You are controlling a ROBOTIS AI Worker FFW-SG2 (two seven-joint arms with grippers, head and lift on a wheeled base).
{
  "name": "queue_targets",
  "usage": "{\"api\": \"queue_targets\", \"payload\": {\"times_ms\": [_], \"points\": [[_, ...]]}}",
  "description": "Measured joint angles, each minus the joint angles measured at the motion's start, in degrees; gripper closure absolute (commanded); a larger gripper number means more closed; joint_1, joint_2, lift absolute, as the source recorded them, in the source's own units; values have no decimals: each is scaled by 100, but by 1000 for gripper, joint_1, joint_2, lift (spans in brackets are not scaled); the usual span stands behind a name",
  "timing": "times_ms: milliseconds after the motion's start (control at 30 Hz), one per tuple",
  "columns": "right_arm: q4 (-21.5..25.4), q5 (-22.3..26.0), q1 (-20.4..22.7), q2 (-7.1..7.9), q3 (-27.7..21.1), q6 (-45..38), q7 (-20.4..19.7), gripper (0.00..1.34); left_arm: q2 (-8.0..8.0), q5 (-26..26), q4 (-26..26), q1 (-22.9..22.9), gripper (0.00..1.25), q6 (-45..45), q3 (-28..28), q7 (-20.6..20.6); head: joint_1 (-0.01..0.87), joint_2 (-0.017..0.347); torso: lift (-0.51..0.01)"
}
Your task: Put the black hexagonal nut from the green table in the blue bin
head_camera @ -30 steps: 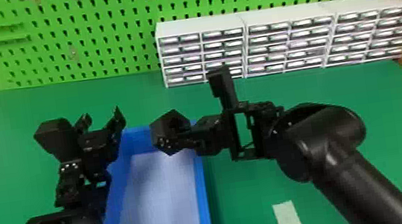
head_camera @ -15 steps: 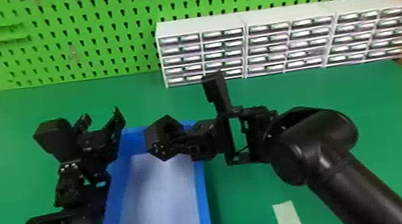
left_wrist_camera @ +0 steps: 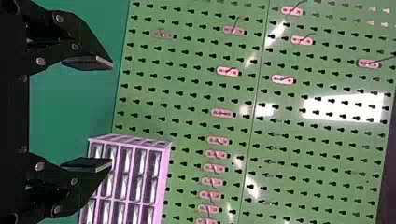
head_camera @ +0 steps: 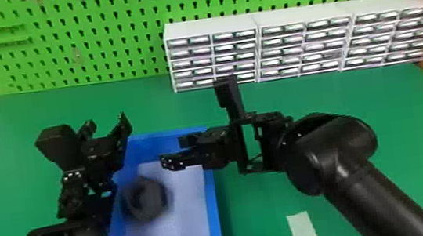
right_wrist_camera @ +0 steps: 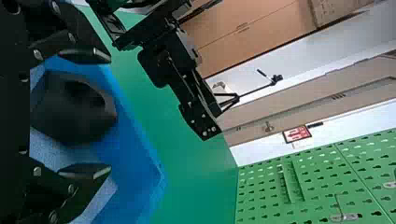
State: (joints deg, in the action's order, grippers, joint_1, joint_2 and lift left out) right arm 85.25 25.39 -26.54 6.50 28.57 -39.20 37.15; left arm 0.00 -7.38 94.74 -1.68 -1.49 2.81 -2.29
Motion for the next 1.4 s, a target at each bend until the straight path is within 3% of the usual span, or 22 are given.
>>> {"api": "queue_targets", "payload": {"times_ms": [567,1400], "points": [[11,-216,106,-40,-348,84,21,257,0,-5,0,7,509,0,-3,0,686,51,-97],[521,-1291,432,-100,-2065,174,3,256,0,-9,1,27,509,0,5,0,686,51,-97]]}}
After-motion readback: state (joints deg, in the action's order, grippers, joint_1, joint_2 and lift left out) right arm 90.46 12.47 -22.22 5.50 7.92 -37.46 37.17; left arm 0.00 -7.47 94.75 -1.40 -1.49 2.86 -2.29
